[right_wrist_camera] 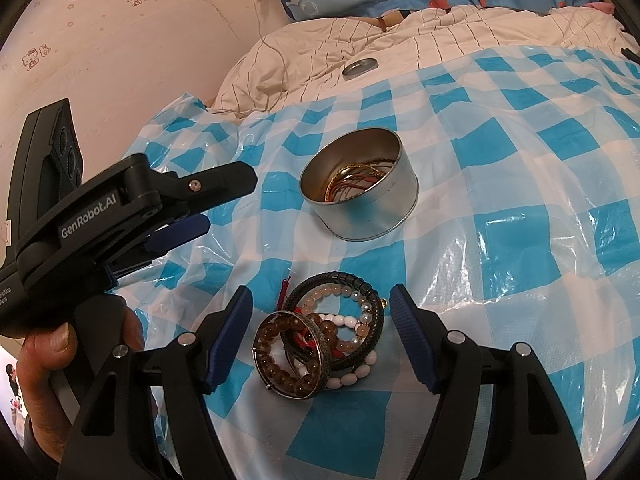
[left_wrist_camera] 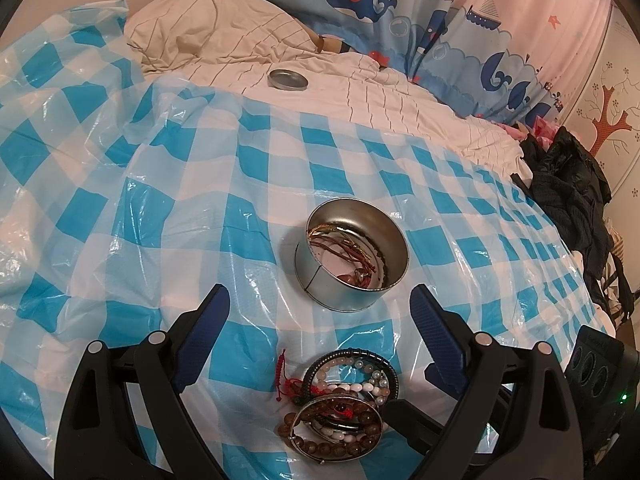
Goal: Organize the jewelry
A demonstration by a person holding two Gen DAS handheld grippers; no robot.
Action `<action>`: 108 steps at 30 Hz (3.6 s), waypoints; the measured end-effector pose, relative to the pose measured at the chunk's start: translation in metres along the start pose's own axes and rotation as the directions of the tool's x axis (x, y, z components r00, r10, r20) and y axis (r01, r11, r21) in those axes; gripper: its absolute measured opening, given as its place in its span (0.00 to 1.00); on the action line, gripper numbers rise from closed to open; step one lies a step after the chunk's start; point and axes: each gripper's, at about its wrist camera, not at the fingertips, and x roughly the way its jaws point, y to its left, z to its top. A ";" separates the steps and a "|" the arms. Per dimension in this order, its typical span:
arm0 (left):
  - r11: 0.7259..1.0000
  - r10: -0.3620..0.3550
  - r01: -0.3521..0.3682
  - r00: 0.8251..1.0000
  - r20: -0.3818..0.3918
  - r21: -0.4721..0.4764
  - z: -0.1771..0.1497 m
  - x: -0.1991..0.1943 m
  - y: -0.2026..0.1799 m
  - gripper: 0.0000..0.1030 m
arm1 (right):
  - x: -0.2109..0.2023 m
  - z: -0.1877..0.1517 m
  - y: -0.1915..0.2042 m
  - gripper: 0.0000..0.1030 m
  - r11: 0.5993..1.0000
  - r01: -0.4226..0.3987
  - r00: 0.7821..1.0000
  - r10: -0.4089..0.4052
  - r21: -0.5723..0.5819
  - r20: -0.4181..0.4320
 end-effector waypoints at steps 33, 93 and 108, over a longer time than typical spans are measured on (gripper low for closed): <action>1.000 0.000 0.000 1.000 -0.009 0.002 0.000 0.004 -0.004 0.86 | -0.002 0.003 -0.003 0.70 1.000 0.001 1.000 -0.001 0.000 0.004; 1.000 0.001 -0.001 1.000 -0.016 0.003 0.005 0.006 -0.007 0.87 | -0.003 0.005 -0.005 0.74 1.000 0.007 1.000 -0.007 0.004 0.004; 1.000 0.002 -0.002 1.000 -0.019 0.005 0.004 0.008 -0.010 0.87 | -0.003 0.005 -0.005 0.74 1.000 0.006 1.000 -0.006 0.004 0.004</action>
